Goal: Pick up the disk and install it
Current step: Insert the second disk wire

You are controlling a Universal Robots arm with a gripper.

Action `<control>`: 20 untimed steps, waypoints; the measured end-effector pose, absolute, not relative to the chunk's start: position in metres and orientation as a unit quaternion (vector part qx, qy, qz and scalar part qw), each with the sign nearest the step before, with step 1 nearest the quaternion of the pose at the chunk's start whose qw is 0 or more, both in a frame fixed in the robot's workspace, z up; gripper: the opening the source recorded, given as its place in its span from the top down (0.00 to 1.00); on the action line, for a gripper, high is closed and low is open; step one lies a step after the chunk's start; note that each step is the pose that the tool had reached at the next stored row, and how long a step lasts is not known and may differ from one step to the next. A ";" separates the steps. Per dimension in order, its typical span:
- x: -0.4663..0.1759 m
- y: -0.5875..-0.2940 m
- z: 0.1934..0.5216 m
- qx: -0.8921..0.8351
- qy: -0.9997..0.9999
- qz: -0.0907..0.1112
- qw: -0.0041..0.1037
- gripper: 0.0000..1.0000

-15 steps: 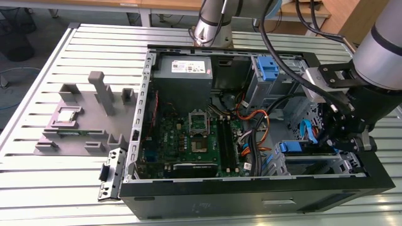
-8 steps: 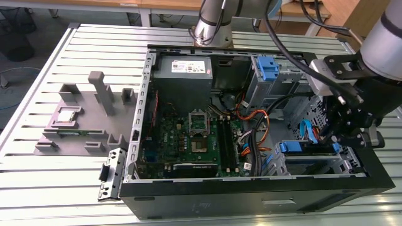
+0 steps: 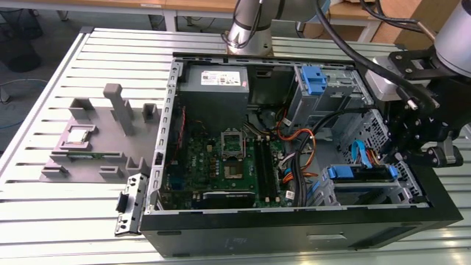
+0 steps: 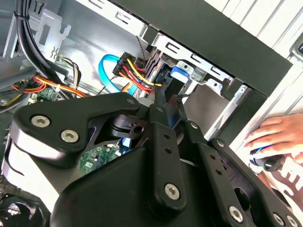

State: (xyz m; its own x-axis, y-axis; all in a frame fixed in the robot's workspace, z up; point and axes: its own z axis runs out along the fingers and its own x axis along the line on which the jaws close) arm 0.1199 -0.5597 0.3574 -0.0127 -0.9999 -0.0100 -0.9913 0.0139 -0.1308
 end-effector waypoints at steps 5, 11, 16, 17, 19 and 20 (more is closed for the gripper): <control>0.121 -0.560 0.357 -0.702 0.712 -0.017 0.023 0.76; 0.121 -0.560 0.357 -0.702 0.712 -0.008 0.027 0.76; 0.122 -0.560 0.357 -0.701 0.712 0.005 0.037 0.76; 0.122 -0.560 0.357 -0.701 0.712 0.005 0.037 0.76; 0.123 -0.560 0.357 -0.701 0.713 0.017 0.025 0.76; 0.124 -0.560 0.357 -0.701 0.713 0.024 0.018 0.76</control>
